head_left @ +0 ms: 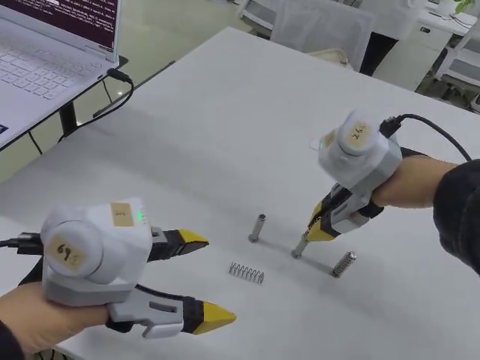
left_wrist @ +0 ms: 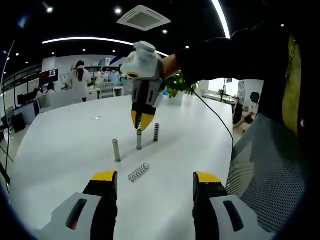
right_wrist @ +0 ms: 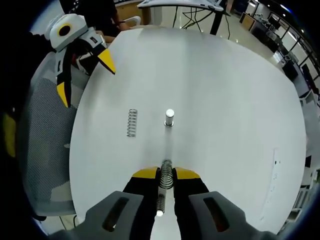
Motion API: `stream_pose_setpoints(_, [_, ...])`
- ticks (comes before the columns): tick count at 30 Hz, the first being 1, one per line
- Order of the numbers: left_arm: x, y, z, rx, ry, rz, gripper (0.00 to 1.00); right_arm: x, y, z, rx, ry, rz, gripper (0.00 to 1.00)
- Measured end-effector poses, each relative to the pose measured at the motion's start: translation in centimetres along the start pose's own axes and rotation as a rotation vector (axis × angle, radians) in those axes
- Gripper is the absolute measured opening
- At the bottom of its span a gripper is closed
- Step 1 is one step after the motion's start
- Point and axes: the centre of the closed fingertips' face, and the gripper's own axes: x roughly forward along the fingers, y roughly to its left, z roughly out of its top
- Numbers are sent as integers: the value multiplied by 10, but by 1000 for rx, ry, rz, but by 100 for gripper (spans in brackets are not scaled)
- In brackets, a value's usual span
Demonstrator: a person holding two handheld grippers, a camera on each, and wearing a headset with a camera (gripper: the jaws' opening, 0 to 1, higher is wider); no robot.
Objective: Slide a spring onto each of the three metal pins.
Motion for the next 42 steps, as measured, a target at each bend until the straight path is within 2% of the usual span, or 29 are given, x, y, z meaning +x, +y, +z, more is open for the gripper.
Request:
stream_pose_setpoints(13, [0, 2, 0, 3, 1, 0, 55, 25, 4, -3, -18, 29, 25, 8])
stream_pose_setpoints(23, [1, 3, -1, 4, 4, -2, 54, 38, 8, -9, -39, 57, 24, 8])
stream_pose_setpoints(42, [4, 5, -3, 10, 20, -12, 51, 45, 14, -9, -27, 32, 22, 11])
